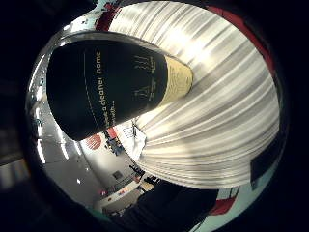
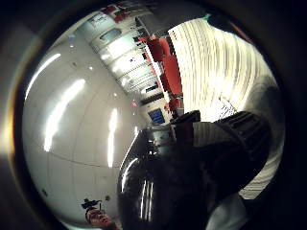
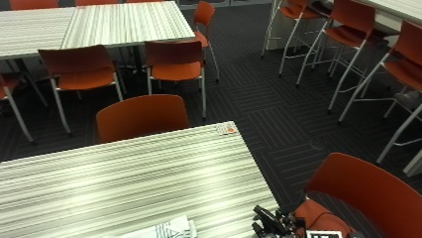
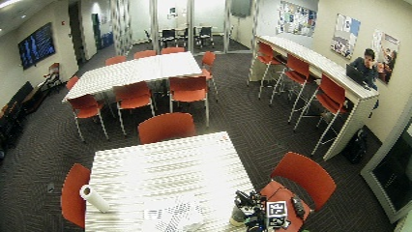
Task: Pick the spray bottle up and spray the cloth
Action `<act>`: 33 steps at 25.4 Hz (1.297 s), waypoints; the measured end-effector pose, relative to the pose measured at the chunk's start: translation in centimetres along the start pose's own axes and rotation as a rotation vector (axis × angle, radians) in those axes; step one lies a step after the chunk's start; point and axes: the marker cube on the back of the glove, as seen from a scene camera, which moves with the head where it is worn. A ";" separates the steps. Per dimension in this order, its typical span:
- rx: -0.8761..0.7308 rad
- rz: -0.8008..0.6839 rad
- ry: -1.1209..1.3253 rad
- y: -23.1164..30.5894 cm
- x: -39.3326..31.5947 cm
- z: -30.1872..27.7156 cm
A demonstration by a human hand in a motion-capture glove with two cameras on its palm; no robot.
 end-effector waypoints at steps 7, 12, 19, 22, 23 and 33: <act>-0.009 -0.013 -0.008 0.0 0.1 0.5; -0.004 -0.024 -0.018 0.0 -0.4 0.4; -0.006 -0.038 0.009 -0.4 -0.7 0.4; -0.009 -0.042 0.006 -0.5 -0.8 0.5; -0.008 -0.043 0.004 -0.5 -1.0 0.5; 0.040 -0.043 -0.036 -0.4 -2.1 -0.1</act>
